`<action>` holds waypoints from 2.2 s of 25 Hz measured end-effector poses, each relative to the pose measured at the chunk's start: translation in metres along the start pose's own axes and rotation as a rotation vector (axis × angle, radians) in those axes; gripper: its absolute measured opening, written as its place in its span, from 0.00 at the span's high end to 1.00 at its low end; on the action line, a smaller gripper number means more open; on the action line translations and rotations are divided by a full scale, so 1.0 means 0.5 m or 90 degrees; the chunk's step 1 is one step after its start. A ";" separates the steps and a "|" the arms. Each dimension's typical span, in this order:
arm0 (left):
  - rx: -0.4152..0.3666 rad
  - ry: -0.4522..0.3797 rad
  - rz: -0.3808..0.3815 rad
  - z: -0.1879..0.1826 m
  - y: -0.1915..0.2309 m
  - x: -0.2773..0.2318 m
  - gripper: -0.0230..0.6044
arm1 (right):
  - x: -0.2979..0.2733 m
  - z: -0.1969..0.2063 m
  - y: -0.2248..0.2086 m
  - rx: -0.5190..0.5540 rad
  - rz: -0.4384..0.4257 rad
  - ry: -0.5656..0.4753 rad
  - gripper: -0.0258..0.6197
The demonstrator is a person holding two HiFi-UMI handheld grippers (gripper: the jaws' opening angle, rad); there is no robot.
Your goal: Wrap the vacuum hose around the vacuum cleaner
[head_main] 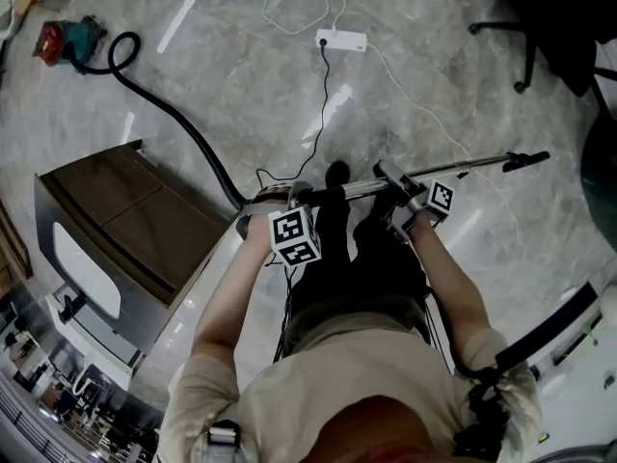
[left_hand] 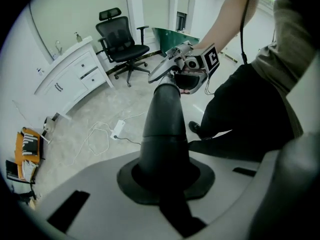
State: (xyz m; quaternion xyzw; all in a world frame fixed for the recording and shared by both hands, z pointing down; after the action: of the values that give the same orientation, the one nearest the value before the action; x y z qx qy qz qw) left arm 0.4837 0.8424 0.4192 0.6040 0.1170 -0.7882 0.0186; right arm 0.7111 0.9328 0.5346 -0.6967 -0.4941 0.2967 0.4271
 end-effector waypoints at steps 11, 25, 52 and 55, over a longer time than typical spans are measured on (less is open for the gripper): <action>0.077 0.011 -0.104 0.106 0.051 0.184 0.89 | -0.184 0.119 0.109 0.014 0.047 0.129 0.76; 0.258 0.139 -0.207 0.028 0.150 0.220 0.89 | -0.427 0.007 0.198 -0.025 0.109 0.378 0.76; 0.445 0.196 -0.454 0.124 0.298 0.307 0.89 | -0.850 0.112 0.304 0.088 0.219 0.658 0.73; 0.451 0.200 -0.495 0.154 0.326 0.317 0.89 | -0.911 0.140 0.307 0.118 0.215 0.660 0.72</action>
State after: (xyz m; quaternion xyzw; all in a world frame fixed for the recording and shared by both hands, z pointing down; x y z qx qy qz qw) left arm 0.3956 0.6858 0.2598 0.5961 0.0607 -0.6284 -0.4961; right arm 0.5667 0.5025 0.3623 -0.7806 -0.0722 0.0210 0.6205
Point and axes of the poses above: the fingertips, and each gripper's own axes: x backward along the fingers, y to its left, z out of its underside, the point moved 10 cm from there along x, backward along the fingers, and after that the axes turned 11 degrees about -z, right-handed, at the moved point
